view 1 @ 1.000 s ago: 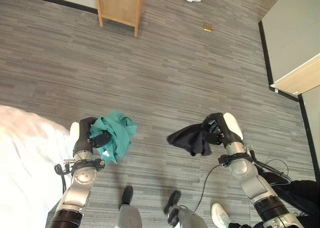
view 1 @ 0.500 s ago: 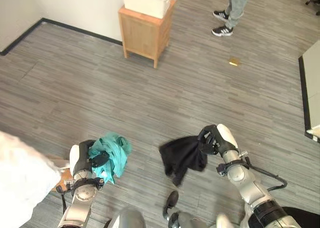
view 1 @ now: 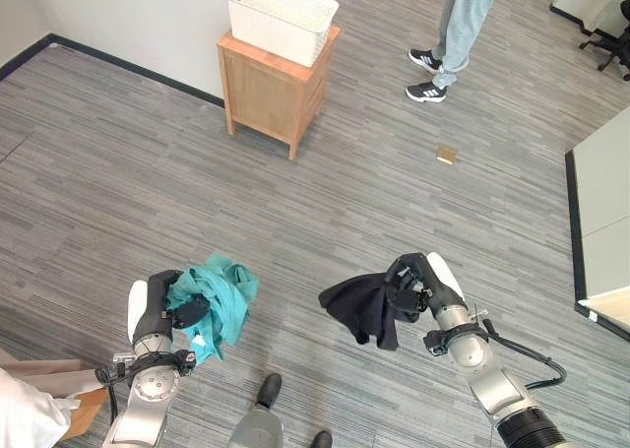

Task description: Pick up bed clothes into laundry basket.

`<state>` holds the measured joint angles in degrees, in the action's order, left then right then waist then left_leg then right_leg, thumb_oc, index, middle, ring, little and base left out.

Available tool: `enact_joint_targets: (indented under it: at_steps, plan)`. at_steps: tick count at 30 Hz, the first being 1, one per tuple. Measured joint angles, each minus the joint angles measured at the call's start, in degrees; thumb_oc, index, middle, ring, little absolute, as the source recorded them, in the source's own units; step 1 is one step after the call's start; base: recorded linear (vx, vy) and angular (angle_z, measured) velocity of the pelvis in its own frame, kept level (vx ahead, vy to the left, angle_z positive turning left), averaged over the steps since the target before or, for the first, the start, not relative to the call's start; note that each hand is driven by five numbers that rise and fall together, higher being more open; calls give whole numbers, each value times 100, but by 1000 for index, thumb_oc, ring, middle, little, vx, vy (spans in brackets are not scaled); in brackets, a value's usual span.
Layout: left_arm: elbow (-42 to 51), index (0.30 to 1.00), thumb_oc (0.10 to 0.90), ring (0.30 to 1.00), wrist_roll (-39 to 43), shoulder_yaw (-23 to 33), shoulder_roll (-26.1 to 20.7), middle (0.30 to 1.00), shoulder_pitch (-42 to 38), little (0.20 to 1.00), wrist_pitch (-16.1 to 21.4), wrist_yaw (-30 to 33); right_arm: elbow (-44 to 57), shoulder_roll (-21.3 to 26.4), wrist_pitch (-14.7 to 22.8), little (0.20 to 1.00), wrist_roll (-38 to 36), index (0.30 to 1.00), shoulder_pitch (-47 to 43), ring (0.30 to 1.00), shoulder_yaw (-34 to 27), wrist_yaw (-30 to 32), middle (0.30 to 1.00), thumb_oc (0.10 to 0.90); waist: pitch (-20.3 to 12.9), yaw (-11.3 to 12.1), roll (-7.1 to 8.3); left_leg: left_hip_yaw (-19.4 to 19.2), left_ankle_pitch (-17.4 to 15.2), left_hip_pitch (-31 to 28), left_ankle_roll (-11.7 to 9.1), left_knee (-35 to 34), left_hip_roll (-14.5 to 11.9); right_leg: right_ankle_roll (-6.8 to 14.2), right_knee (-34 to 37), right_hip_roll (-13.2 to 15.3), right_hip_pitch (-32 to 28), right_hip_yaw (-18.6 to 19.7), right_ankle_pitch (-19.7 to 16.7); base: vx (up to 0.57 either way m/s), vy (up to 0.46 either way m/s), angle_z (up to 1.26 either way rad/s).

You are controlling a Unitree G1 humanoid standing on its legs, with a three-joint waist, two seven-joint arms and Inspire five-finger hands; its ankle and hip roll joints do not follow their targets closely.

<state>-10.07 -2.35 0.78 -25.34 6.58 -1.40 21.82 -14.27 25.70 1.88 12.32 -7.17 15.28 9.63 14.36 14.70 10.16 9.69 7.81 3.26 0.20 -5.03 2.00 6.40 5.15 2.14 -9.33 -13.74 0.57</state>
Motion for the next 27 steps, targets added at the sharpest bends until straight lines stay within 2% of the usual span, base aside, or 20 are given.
enact_joint_targets:
  at_steps: [1, 2, 3, 4, 5, 6, 7, 10, 11, 12, 15, 17, 20, 24, 25, 26, 27]
  plan:
    - [-444, 300, 400, 300, 350, 23, 43, 300, -46, 300, 313, -17, -253, -16, 59, 300, -110, 300, -37, 300, -32, -48, 300, 400, 31, -184, -42, -371, -194, -25, -38, -6, -127, 1, -148, 62, 15, 21, 20, -481, 368, 54]
    - [-1530, 300, 400, 300, 1055, 108, 294, 300, -266, 300, 531, -166, -815, -72, 69, 300, -318, 300, -298, 300, -166, -69, 300, 400, 35, -582, -311, -1125, 65, -101, 176, 83, -339, 8, -489, 83, -53, -295, 41, -508, 352, 40]
    - [-2042, 300, 400, 300, 1300, 211, 499, 300, -360, 300, 513, -245, -1130, -53, 26, 300, -385, 300, -403, 300, -249, -72, 300, 400, 39, -626, -493, -1198, -5, -285, 229, 4, -435, 134, -1012, 175, 100, -349, 281, -298, 232, -28]
    - [-2861, 300, 400, 300, 1696, 394, 774, 300, -246, 300, 337, -288, -1587, 30, -210, 300, -435, 300, -545, 300, -416, -64, 300, 400, -16, -630, -623, -1534, -166, -406, 260, 160, -309, 192, -1723, 706, 513, -594, 568, -231, 219, -101]
    - [-3132, 300, 400, 300, 1834, 444, 887, 300, -76, 300, 242, -347, -1662, 185, -264, 300, -440, 300, -462, 300, -573, -72, 300, 400, -48, -728, -585, -1638, -265, -367, 332, 212, -143, 168, -1792, 1142, 686, -657, 506, -326, 312, -82]
    - [-3310, 300, 400, 300, 1863, 493, 976, 300, 93, 300, 197, -400, -1709, 369, -341, 300, -438, 300, -273, 300, -707, -43, 300, 400, -50, -857, -576, -1593, -313, -418, 276, 149, -42, 167, -1843, 1448, 857, -564, 523, -283, 258, -1]
    - [-3331, 300, 400, 300, 1867, 489, 983, 300, 275, 300, 103, -400, -1730, 537, -487, 300, -434, 300, -72, 300, -760, -70, 300, 400, -51, -1006, -579, -1515, -225, -393, 326, 103, -57, 202, -1726, 1501, 965, -460, 466, -254, 190, 20]
    - [-3176, 300, 400, 300, 1861, 498, 869, 300, 468, 300, 59, -392, -1750, 674, -632, 300, -412, 300, 214, 300, -773, -73, 300, 400, -104, -1003, -423, -1489, -132, -406, 198, 38, -105, 328, -823, 1459, 799, -376, 93, -181, 74, 14]
    - [-2993, 300, 400, 300, 1860, 499, 839, 300, 452, 300, 32, -380, -1745, 675, -632, 300, -402, 300, 199, 300, -772, -70, 300, 400, -128, -1001, -376, -1436, -116, -407, 140, 30, -91, 323, -581, 1409, 677, -327, -345, -119, 38, 29]
    - [-2694, 300, 400, 300, 1857, 442, 841, 300, 426, 300, 33, -364, -1731, 687, -631, 300, -375, 300, 160, 300, -762, -66, 300, 400, -161, -1008, -479, -1370, -74, -390, 58, 0, -215, 322, -455, 1277, 603, -356, -467, -82, 27, 19]
    - [-1686, 300, 400, 300, 1777, 419, 796, 300, 164, 300, 70, -306, -1535, 705, -623, 300, -333, 300, -152, 300, -541, -69, 300, 400, -243, -903, -706, -1367, -111, -396, -90, 1, -567, 201, -391, 922, 574, -393, -483, -21, 11, 0]
    - [-1338, 300, 400, 300, 1575, 359, 687, 300, -197, 300, 124, -177, -1420, 746, -609, 300, -231, 300, -384, 300, -437, -64, 300, 400, -285, -915, -780, -1357, -82, -422, -154, 1, -643, 135, -427, 854, 553, -414, -426, 0, 0, 0]
    - [-812, 300, 400, 300, 1336, 346, 439, 300, -917, 300, 225, 45, -1278, 757, -594, 300, -227, 300, -735, 300, -397, -26, 300, 400, -293, -937, -792, -1360, -79, -475, -203, 2, -655, 148, -488, 869, 530, -424, -396, 50, -47, -2]
    - [39, 300, 400, 300, 1237, 382, 307, 300, -1281, 300, 565, 286, -685, 687, -502, 300, -206, 300, -950, 300, -270, 152, 300, 400, -303, -998, -802, -1380, -123, -529, -227, 2, -562, 196, -559, 959, 551, -333, -362, 175, -99, -5]
    - [149, 300, 400, 300, 1149, 363, 309, 300, -1332, 300, 594, 297, -568, 665, -461, 300, -203, 300, -973, 300, -236, 178, 300, 400, -304, -1024, -816, -1360, -135, -531, -219, -2, -562, 214, -631, 972, 564, -327, -355, 250, -105, -6]
    - [161, 300, 400, 300, 1056, 377, 418, 300, -1368, 300, 676, 369, -492, 638, -430, 300, -195, 300, -1108, 300, -189, 238, 300, 400, -207, -1074, -981, -1306, -224, -594, -114, -5, -649, 430, -1695, 1055, 1072, -180, -121, 261, -105, 0]
    - [145, 300, 400, 300, 1046, 326, 491, 300, -1387, 300, 665, 405, -390, 600, -423, 300, -195, 300, -1119, 300, -193, 295, 300, 400, -162, -1127, -1102, -1247, -253, -602, -71, 1, -697, 610, -2420, 1135, 1527, -89, 158, 279, -125, 6]
